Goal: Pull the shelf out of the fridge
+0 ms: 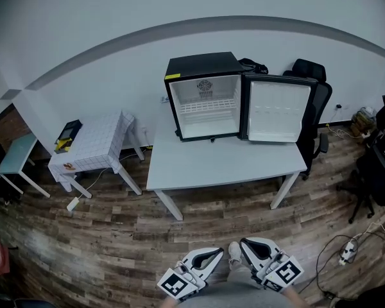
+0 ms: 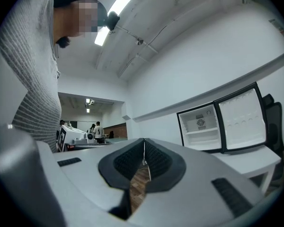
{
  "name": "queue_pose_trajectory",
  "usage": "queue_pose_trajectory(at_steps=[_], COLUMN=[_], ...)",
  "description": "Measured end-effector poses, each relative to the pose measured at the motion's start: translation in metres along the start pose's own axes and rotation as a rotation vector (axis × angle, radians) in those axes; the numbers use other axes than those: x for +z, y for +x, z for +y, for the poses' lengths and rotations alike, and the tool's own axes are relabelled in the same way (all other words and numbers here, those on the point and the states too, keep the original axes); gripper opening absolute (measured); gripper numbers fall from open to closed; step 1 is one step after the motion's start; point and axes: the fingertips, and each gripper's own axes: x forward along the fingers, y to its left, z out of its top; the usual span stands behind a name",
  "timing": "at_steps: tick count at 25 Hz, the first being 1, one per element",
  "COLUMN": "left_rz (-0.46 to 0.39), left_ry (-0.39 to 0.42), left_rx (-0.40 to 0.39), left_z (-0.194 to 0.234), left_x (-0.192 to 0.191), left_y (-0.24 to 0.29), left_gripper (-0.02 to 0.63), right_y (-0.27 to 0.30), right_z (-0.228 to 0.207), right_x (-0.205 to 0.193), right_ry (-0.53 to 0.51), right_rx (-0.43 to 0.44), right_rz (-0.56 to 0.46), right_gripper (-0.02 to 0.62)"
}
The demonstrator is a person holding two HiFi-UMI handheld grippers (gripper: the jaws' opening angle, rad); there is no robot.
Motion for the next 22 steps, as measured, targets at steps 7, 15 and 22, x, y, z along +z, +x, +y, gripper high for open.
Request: queue_pose_trajectory(at_steps=[7,15,22], left_rz=[0.004,0.014,0.004], left_ry=[0.002,0.01,0.028], left_rx=[0.024,0.053,0.07], left_z=[0.047,0.104,0.15], left_x=[0.003,0.011,0.016], left_y=[0.042,0.094,0.145], left_gripper=[0.011,0.011,0.011], right_y=[0.041,0.085,0.117], right_z=[-0.054,-0.117,-0.177], right_x=[0.008,0.029,0.04], right_ry=[0.002,-0.005,-0.012], right_rx=[0.03,0.053,0.073], right_rz=[-0.001,-0.021,-0.023], right_gripper=[0.012,0.012,0.012])
